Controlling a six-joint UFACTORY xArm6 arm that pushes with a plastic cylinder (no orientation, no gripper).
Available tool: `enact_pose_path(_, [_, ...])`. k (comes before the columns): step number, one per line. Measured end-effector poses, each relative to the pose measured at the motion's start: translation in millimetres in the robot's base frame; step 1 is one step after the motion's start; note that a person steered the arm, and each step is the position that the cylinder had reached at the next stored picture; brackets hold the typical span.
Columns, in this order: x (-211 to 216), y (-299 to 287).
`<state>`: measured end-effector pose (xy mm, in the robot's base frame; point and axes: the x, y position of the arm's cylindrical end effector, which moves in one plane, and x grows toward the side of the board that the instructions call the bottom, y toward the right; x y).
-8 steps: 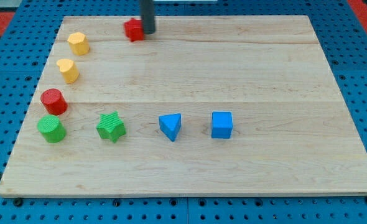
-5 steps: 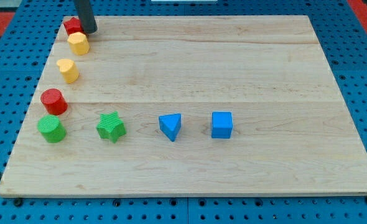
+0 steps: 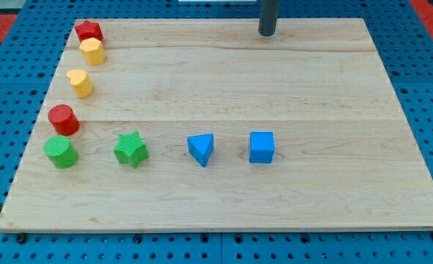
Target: Point your arm at red star
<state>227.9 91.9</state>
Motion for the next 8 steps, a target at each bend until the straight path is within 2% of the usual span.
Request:
enact_pose_path(1, [7.9, 4.6])
enact_pose_path(2, [-33.7, -60.2])
enact_pose_path(4, [-33.9, -149.0])
enact_pose_path(5, [-35.9, -275.6])
enact_pose_path(7, [-32.1, -396.9])
enact_pose_path(8, [-30.1, -396.9])
